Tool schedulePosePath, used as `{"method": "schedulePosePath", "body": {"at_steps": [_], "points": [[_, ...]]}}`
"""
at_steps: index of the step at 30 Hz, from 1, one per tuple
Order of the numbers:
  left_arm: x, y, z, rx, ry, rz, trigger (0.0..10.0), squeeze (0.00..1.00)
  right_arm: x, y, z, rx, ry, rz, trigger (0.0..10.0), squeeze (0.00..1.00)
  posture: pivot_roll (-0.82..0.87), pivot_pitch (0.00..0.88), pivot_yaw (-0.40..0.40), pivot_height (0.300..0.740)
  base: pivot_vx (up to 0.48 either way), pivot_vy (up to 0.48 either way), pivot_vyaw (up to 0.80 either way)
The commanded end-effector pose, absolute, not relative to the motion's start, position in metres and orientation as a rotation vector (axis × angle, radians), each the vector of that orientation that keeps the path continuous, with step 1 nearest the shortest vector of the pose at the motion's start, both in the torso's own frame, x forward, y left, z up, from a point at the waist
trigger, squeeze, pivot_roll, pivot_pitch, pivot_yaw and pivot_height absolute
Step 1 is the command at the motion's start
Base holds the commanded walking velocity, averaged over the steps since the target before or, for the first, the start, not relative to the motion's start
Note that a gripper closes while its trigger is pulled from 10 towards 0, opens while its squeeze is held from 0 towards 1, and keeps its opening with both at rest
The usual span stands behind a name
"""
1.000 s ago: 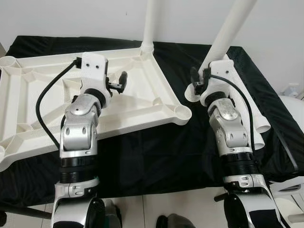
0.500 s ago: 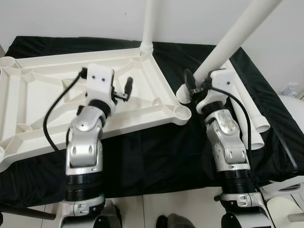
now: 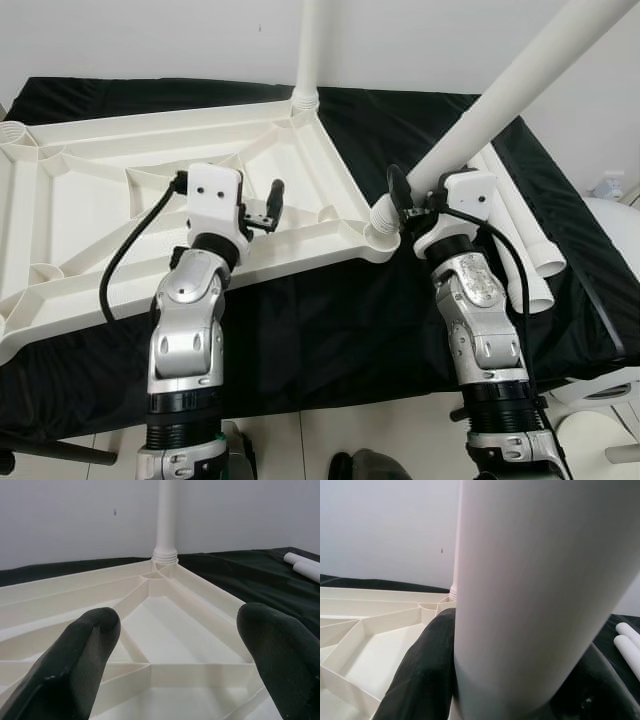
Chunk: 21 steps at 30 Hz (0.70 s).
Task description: Building children table
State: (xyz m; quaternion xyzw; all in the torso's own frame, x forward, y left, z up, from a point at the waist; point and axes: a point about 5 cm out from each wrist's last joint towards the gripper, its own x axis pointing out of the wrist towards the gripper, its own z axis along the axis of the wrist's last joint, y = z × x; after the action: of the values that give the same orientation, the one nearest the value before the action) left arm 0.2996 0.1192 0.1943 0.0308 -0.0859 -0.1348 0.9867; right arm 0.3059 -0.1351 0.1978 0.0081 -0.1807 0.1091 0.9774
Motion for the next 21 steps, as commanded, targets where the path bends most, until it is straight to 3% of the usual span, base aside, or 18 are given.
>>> {"method": "schedulePosePath", "body": {"at_steps": [1, 21], "points": [[0.303, 0.124, 0.196, 0.056, -0.182, -0.105, 10.0, 0.00, 0.304, -0.136, 0.203, 0.002, -0.396, 0.215, 10.0, 0.00, 0.04, 0.053, -0.042, 0.740, 0.000, 0.000, 0.00], [0.315, 0.107, 0.194, 0.063, -0.175, -0.197, 10.0, 0.00, 0.298, -0.147, 0.208, -0.014, -0.416, 0.164, 10.0, 0.00, -0.05, 0.059, 0.004, 0.740, 0.000, 0.000, 0.00]]}}
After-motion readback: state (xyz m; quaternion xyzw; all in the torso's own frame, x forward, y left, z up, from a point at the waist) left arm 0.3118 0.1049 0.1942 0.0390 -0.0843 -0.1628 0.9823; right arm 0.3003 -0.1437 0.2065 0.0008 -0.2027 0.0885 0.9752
